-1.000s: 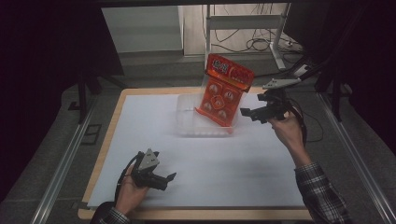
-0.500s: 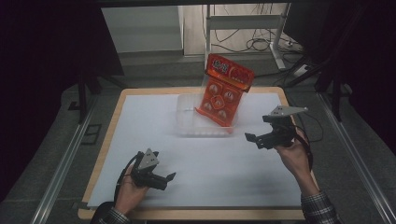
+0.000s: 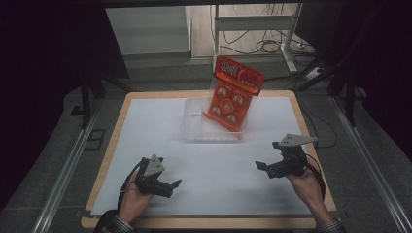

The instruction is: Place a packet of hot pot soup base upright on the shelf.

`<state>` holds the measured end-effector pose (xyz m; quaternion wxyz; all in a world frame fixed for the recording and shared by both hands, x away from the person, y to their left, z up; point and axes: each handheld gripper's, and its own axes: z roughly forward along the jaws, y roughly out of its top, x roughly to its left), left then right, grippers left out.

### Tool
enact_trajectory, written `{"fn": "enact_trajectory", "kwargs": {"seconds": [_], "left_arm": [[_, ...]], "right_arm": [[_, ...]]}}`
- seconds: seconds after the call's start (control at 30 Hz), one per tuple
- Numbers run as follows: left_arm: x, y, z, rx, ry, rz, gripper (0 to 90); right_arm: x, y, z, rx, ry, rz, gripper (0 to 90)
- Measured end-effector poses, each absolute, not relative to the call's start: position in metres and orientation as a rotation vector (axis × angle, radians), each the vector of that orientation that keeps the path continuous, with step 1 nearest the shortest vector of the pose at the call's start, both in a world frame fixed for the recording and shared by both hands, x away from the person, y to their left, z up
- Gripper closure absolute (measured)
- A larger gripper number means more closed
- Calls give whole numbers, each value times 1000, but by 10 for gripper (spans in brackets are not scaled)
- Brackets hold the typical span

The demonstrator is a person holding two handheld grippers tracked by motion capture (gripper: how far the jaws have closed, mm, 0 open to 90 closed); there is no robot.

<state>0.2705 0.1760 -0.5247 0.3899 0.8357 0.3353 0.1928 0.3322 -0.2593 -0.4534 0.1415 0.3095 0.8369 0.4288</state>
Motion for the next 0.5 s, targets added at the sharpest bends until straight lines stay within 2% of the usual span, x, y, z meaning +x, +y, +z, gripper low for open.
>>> {"fn": "enact_trajectory", "kwargs": {"seconds": [0.3, 0.5], "left_arm": [[270, 174, -527, 2152, 845, 496, 0], [271, 175, -527, 2158, 849, 503, 0]], "right_arm": [[323, -266, -483, 917, 2467, 1169, 0], [323, -265, -485, 907, 2472, 1147, 0]]}}
